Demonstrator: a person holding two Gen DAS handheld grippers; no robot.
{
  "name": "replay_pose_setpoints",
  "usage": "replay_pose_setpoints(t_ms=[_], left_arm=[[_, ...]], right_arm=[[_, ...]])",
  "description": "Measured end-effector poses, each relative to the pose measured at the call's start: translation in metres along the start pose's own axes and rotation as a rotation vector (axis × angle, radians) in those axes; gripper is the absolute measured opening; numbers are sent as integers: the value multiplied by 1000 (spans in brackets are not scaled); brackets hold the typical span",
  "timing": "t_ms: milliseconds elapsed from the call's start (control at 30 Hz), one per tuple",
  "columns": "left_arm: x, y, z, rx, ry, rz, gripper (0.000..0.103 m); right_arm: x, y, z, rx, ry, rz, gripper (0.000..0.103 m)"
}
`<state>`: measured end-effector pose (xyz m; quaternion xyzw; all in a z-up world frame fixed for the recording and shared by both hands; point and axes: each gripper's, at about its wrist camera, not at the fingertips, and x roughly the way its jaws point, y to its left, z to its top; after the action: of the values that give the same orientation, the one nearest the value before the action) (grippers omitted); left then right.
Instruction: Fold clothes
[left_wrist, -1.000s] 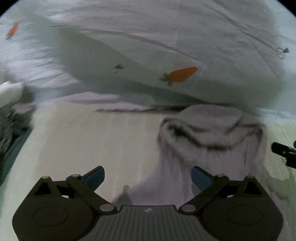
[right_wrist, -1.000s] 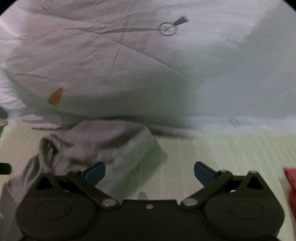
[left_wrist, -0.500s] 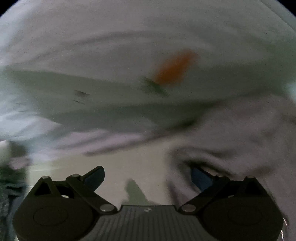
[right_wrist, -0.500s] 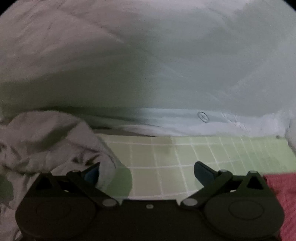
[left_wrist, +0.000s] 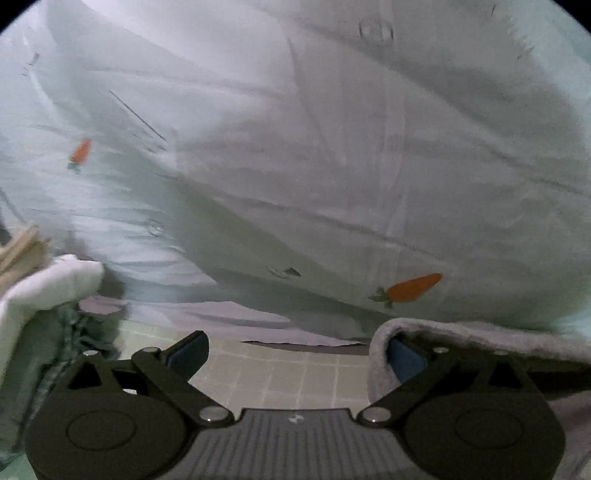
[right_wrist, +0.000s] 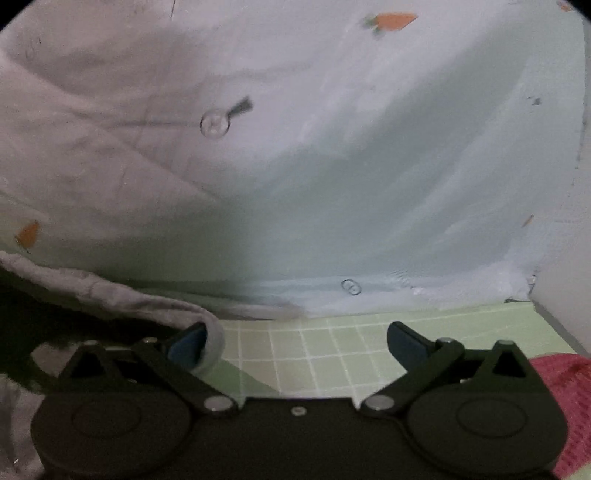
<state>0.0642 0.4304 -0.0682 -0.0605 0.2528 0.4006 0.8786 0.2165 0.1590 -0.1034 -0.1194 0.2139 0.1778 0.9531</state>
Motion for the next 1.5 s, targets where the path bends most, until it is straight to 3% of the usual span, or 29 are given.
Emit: replay_pose_setpoints(t_ms=[300,433,733,967,1100,1500], left_arm=[[-86,27,-23,-34,-15,11,100],[-112,35,-43,-27,8,19,100],[-135,49,-102,24,177,30,99],[-148,58,-134,15,320,-30,99],[-161,65,-144,-4,340,-54,100],[-207,88,-178,-36,404,-33,100]], right_arm=[[-95,-12,-25,-55,-64,12,103],[-124,-18,-45,-42,-47,17,103],[-146,-12,-95,-76,62,31,103],[-154,-8,-120,-114,156,53,103],[-167,-13,-128,-107,172,59,103],[-218,-23,-154,-95,202,104,103]])
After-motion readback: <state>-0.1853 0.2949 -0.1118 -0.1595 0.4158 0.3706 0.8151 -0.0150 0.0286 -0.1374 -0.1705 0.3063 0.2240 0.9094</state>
